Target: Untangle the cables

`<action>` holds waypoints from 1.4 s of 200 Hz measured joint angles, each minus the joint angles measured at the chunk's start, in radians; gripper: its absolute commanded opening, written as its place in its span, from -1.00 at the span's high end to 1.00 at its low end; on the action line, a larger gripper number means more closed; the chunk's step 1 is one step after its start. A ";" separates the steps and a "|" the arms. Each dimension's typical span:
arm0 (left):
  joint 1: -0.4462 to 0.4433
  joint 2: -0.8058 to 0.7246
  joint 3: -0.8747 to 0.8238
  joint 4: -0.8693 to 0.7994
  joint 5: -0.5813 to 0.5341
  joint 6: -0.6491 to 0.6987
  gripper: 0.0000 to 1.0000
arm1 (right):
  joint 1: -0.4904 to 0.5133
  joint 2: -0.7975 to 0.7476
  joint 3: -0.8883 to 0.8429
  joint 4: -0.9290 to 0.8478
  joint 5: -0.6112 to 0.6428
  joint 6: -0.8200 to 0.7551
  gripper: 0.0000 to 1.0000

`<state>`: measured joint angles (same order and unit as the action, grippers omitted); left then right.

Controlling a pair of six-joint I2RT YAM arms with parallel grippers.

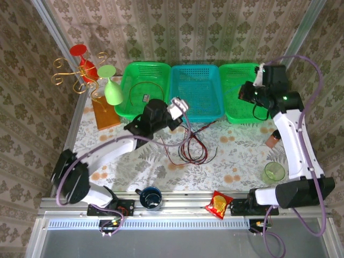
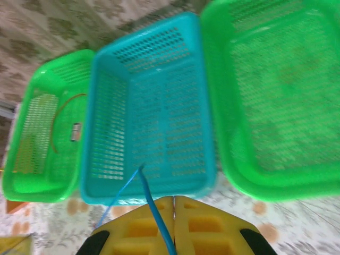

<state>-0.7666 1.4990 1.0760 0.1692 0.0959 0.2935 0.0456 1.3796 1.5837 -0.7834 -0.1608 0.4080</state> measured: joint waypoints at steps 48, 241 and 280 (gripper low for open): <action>0.110 0.306 0.290 0.025 0.156 -0.099 -0.16 | 0.056 0.210 0.201 0.036 0.013 0.082 1.00; 0.139 0.054 0.355 -0.344 -0.060 -0.365 -1.00 | 0.222 0.957 0.744 -0.207 -0.025 0.034 -0.37; 0.121 -0.046 0.303 -0.542 -0.191 -0.453 -1.00 | 0.232 0.938 0.763 -0.254 0.008 -0.009 -0.79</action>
<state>-0.6460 1.4528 1.3792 -0.3725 -0.0948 -0.1593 0.2771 2.3180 2.3470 -1.0370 -0.1532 0.3988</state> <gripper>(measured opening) 0.999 0.872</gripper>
